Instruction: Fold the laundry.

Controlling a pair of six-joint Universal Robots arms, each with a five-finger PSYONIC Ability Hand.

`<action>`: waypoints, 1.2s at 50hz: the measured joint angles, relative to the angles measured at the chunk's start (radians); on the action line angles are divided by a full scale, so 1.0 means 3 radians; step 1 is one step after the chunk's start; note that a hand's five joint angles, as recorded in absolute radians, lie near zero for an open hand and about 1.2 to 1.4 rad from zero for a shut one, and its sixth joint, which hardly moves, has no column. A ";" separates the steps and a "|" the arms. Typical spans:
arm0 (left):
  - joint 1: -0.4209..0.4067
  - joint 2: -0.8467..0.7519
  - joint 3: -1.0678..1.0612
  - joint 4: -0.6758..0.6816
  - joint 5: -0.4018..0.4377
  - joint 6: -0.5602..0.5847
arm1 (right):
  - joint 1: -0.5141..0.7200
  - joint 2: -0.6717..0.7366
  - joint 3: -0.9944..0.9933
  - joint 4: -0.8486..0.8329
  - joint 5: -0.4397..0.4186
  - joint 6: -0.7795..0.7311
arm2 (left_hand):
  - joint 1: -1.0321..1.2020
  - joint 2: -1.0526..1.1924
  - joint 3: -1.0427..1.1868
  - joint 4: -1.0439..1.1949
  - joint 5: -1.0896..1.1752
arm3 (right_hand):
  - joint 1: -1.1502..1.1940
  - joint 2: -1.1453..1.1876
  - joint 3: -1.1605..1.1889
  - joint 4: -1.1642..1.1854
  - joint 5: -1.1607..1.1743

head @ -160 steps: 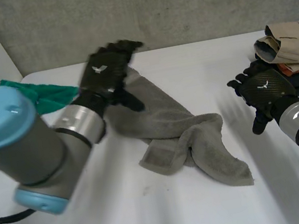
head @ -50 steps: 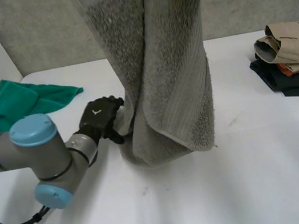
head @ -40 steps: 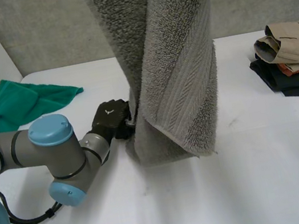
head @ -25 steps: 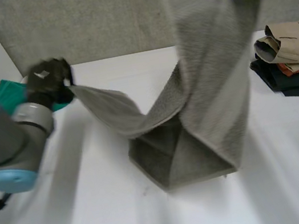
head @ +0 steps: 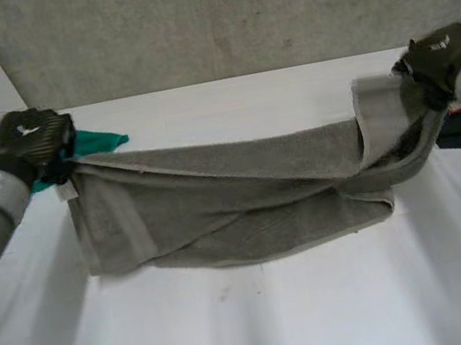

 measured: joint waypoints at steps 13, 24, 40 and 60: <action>-0.0316 -0.0903 0.2053 0.1011 -0.0699 -0.0029 | 0.0244 0.0347 -0.0693 -0.2832 0.0271 0.0325 | 0.0000 0.0001 0.0001 0.0011 0.0000 | 0.0000 0.0000 0.0001 0.0001 0.0003; -0.0405 -0.0291 0.0906 0.1740 -0.0712 -0.0278 | 0.0176 0.0220 -0.0094 -0.2964 0.0098 0.0883 | 0.0000 0.0001 0.0001 0.0012 0.0035 | 0.0000 0.0000 0.0001 0.0001 0.0030; -0.0474 -0.0453 -0.0707 0.1531 -0.0506 -0.0283 | -0.0100 0.0550 0.1071 -0.1445 -0.0733 0.0307 | 0.0000 0.0002 0.0002 0.0013 0.0035 | 0.0000 -0.0002 -0.0007 -0.0014 0.0030; -0.0455 -0.0332 -0.0778 0.1528 -0.0525 -0.0306 | 0.0026 0.0158 0.1623 -0.1460 -0.0838 -0.0669 | 0.0000 0.0002 0.0002 0.0013 0.0035 | -0.2192 -0.2391 -0.2432 -0.2532 -0.2467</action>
